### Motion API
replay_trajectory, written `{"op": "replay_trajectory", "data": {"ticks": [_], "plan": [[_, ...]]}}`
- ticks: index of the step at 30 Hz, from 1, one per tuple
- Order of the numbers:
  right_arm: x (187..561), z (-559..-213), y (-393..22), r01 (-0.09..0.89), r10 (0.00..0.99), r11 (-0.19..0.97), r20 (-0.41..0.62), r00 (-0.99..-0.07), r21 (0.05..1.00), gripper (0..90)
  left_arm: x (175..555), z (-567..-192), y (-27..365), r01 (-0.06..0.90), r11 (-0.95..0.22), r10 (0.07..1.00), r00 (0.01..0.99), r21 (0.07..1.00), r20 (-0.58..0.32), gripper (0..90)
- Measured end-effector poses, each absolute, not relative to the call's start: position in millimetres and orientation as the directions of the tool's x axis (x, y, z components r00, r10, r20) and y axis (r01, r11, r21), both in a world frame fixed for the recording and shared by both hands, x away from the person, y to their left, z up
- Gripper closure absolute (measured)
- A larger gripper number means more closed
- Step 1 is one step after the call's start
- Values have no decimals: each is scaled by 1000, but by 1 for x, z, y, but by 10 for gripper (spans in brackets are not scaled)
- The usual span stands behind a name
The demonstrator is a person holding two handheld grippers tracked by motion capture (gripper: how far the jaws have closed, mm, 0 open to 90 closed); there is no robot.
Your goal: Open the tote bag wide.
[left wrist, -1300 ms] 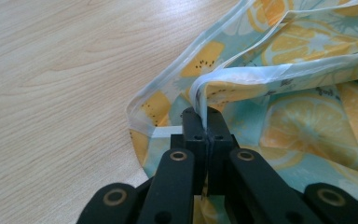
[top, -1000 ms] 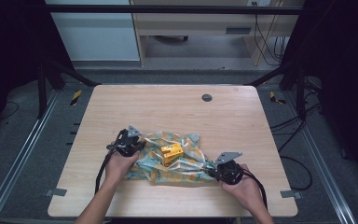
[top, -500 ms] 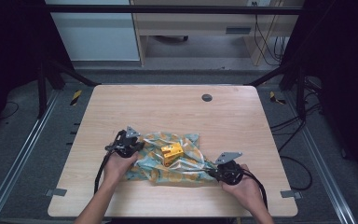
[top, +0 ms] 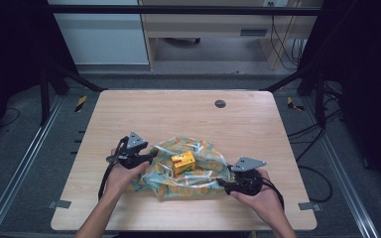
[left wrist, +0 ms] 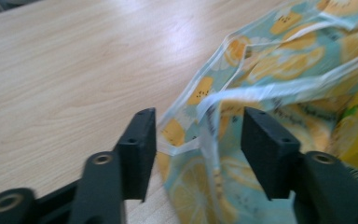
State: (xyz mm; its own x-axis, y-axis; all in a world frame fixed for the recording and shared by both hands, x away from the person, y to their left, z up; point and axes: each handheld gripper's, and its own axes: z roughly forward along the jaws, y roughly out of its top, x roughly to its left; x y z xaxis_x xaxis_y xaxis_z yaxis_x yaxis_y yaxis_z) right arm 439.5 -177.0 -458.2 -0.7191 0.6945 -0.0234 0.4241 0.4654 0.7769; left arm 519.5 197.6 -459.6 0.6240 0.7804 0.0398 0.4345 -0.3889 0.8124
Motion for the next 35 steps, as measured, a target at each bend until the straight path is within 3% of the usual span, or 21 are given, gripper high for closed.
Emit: {"op": "replay_trajectory", "data": {"ticks": [4, 10, 17, 25, 33, 35], "plan": [[434, -441, -176, 375, 675, 451, -34, -737, 810, 194, 512, -444, 198, 402, -362, 775, 631, 841, 32, 308], [428, -418, -186, 314, 699, 400, -66, -712, 861, 109, 504, -420, 205, 370, -348, 789, 611, 862, 57, 225], [432, -422, -213, 366, 793, 346, -61, -606, 864, 87, 497, -416, 235, 399, -335, 824, 563, 853, 61, 148], [443, -458, -239, 460, 882, 274, -30, -470, 845, 106, 469, -440, 283, 476, -306, 875, 482, 824, 47, 119], [442, -480, -250, 518, 903, 290, -49, -428, 805, 125, 441, -464, 304, 532, -299, 884, 468, 792, 19, 80], [442, -482, -251, 525, 905, 294, -56, -421, 799, 125, 438, -462, 303, 523, -327, 880, 473, 787, 51, 79]]}}
